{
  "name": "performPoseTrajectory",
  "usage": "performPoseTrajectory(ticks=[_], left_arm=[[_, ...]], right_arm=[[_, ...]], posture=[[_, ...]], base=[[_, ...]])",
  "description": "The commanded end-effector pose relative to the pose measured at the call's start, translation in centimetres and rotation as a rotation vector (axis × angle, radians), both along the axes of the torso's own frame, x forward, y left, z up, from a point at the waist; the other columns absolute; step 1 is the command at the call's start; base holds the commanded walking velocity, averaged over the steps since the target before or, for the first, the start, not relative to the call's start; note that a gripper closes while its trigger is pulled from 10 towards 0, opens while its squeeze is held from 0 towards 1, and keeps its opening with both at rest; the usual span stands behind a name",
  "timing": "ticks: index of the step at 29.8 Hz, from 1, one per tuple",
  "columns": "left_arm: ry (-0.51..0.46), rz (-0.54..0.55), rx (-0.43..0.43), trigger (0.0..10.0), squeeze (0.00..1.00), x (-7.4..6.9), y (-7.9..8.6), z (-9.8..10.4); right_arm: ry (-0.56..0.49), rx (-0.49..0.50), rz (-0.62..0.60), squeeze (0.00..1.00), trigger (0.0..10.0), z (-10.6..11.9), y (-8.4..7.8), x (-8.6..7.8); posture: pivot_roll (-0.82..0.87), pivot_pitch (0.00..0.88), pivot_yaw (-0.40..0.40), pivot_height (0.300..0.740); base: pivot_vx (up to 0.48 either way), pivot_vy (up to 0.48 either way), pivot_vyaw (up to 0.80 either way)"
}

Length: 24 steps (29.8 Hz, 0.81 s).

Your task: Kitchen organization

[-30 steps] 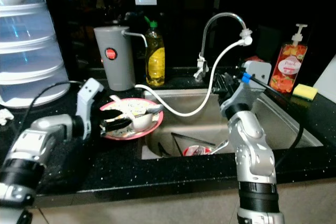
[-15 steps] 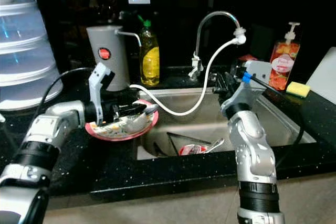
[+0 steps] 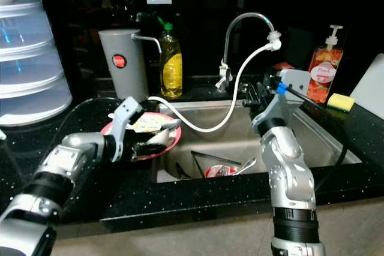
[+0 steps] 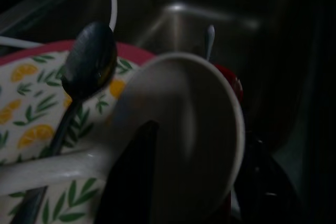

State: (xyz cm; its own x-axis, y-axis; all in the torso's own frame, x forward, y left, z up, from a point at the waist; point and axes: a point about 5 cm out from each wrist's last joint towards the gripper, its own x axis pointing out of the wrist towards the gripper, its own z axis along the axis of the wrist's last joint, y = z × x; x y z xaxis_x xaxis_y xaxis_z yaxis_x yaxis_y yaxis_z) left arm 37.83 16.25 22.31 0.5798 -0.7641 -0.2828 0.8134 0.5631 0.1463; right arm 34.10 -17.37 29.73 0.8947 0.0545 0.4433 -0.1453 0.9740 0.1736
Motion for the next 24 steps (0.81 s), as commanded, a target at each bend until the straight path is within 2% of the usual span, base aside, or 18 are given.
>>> performPoseTrajectory(ticks=[1,4,6,13,14,20,21,24], left_arm=[[-0.021,0.01,0.036,0.0,0.0,0.0,0.0,-0.7],[-0.094,0.006,0.02,0.0,0.0,0.1,0.0,0.3],[-0.109,0.008,0.022,0.0,0.0,0.1,0.1,0.4],[-0.234,-0.003,0.07,0.0,0.0,-0.3,-0.2,1.4],[-0.308,-0.03,0.077,0.0,0.0,-0.8,-0.8,2.2],[-0.391,-0.078,0.111,0.0,0.0,-1.4,-1.8,2.9],[-0.462,-0.098,0.148,0.0,0.0,-1.8,-2.6,3.4],[-0.546,-0.09,0.153,0.0,0.0,-1.9,-3.5,4.5]], right_arm=[[0.002,0.006,0.005,0.0,10.0,0.0,0.1,0.0],[0.002,0.007,0.007,0.0,10.0,0.0,0.1,0.0],[0.002,0.007,0.007,0.0,10.0,0.0,0.1,0.0],[0.001,0.007,0.01,0.0,10.0,0.1,0.2,0.1],[0.002,0.007,0.01,0.0,10.0,0.0,0.2,0.1],[0.003,0.008,0.011,0.0,10.0,0.0,0.2,0.2],[0.002,0.008,0.014,0.0,10.0,0.1,0.2,0.2],[0.001,0.008,0.015,0.0,10.0,0.1,0.3,0.2]], posture=[[0.05,0.024,-0.035,0.74],[0.06,0.023,-0.038,0.74],[0.06,0.023,-0.038,0.74],[0.06,0.023,-0.041,0.74],[0.06,0.022,-0.041,0.74],[0.06,0.022,-0.046,0.74],[0.06,0.021,-0.045,0.74],[0.06,0.021,-0.045,0.74]], base=[[0.0,0.0,0.0],[0.0,0.0,0.0],[0.0,0.0,0.0],[0.0,0.0,0.0],[0.0,0.0,0.0],[0.0,0.0,0.0],[0.0,0.0,0.0],[0.0,0.0,0.0]])
